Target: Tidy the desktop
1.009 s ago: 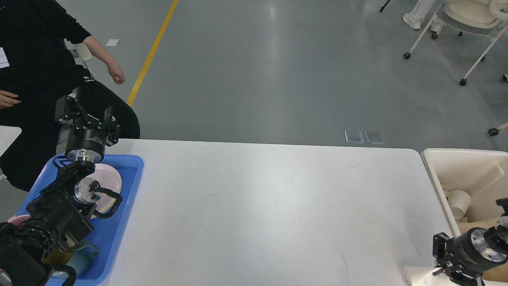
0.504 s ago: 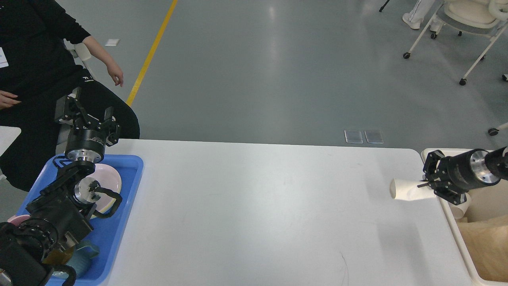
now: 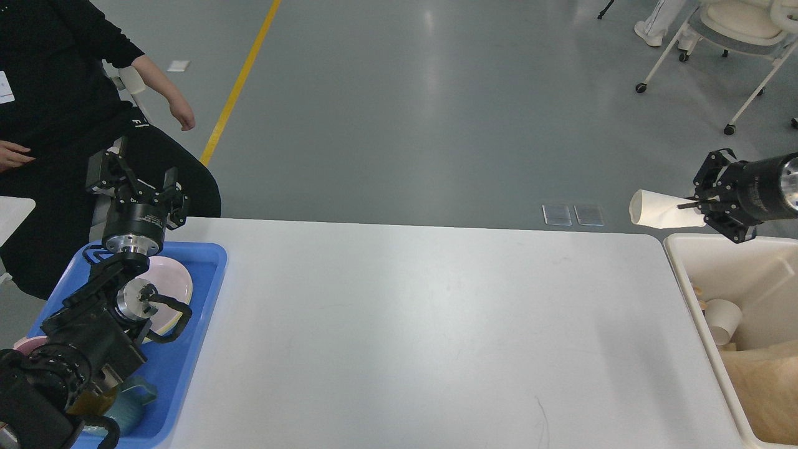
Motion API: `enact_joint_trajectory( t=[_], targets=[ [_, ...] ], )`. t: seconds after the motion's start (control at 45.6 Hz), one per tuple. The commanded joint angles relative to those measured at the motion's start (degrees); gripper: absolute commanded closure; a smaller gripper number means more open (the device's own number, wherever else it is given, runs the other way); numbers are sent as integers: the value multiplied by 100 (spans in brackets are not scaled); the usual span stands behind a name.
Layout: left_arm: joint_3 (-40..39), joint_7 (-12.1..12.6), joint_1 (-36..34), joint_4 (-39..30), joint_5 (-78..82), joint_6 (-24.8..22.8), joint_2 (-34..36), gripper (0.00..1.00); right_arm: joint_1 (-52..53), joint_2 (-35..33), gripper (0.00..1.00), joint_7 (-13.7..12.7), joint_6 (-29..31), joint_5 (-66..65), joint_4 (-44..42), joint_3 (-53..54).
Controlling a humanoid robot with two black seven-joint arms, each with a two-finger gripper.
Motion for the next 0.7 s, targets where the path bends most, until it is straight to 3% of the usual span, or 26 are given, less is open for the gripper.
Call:
enact_joint_trajectory(
  t=[0.0,0.11,0.241,0.285,0.68],
  targets=[
    [0,0,-7,0,-5,0,0,4,-727,139,100,-1,-188,-59,-1168,-84],
    [0,0,-7,0,-5,0,0,4,-1430,649,99,-1,-479,-103,-2372,-102],
    [0,0,2,0,4,0,0,4,-2231,1150,18,-1,-769,-103,-3489,-93],
    [0,0,2,0,4,0,0,4,-2407,1255,3,-1,-830,-103,-3630,-93],
    [0,0,2,0,4,0,0,4,-2821,1388,0,-1,-901,-85,-3649,-32]
  ],
)
